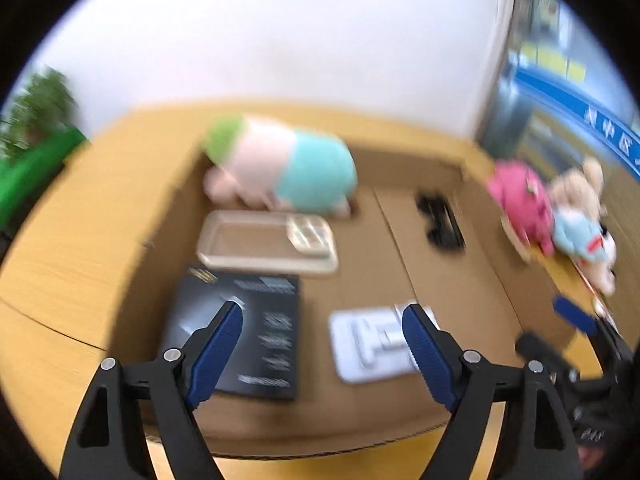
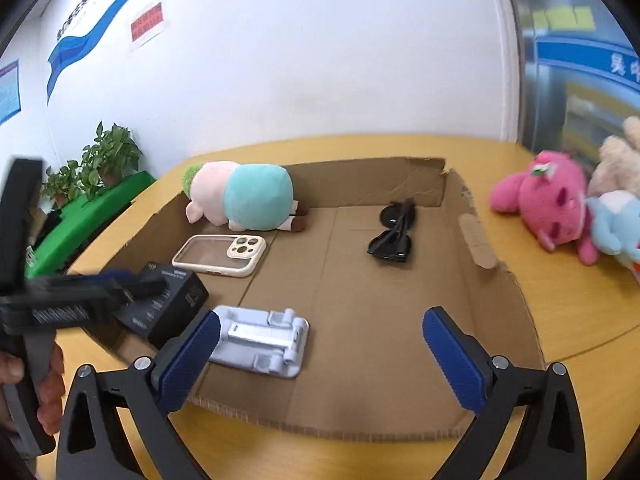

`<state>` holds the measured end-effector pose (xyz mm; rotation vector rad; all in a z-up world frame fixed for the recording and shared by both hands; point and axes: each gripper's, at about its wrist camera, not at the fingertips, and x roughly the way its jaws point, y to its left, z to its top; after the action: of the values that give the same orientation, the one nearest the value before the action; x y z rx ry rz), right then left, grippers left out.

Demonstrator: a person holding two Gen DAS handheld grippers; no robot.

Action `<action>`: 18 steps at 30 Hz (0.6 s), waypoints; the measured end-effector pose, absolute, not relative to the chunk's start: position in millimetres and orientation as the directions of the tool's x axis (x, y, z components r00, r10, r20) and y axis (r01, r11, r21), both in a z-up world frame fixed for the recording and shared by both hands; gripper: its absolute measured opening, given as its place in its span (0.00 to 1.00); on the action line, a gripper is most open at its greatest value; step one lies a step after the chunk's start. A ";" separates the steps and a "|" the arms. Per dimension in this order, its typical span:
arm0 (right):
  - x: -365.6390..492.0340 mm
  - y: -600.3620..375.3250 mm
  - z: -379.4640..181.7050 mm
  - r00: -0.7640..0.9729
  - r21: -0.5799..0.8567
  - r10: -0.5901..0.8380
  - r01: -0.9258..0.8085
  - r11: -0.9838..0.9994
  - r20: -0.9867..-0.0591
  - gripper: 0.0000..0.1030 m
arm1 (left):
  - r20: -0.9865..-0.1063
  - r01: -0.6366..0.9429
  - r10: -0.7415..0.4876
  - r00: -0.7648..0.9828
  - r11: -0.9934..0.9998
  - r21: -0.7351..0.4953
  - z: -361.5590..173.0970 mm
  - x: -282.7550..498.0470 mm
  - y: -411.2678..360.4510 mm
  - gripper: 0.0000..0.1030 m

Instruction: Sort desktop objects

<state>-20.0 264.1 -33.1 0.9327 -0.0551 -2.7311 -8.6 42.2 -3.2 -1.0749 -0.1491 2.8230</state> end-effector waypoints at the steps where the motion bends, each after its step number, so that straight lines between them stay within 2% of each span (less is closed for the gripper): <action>1: -16.1 263.3 -36.0 -0.770 0.104 -0.237 0.218 -0.970 -0.593 1.00 | -0.630 -0.055 0.114 -0.768 -0.992 -0.114 -5.4 -6.0 43.2 0.80; 8: -7.8 256.9 -60.2 -0.801 0.069 -0.191 0.186 -0.980 -0.568 1.00 | -0.598 0.011 0.024 -0.801 -0.998 -0.056 -33.5 -1.5 39.0 0.80; 12: -4.0 251.6 -67.5 -0.830 0.049 -0.194 0.198 -0.979 -0.524 1.00 | -0.596 0.005 -0.027 -0.803 -0.999 0.039 -45.9 -5.5 50.3 0.80; 18: -1.0 250.0 -70.6 -0.858 0.034 -0.183 0.191 -0.981 -0.480 1.00 | -0.534 0.009 -0.024 -0.845 -0.999 0.032 -48.7 3.8 50.5 0.81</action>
<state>-1.0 250.0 -70.6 0.7355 0.0224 -2.8538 3.8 50.5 -48.7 -0.8784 0.0442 3.0341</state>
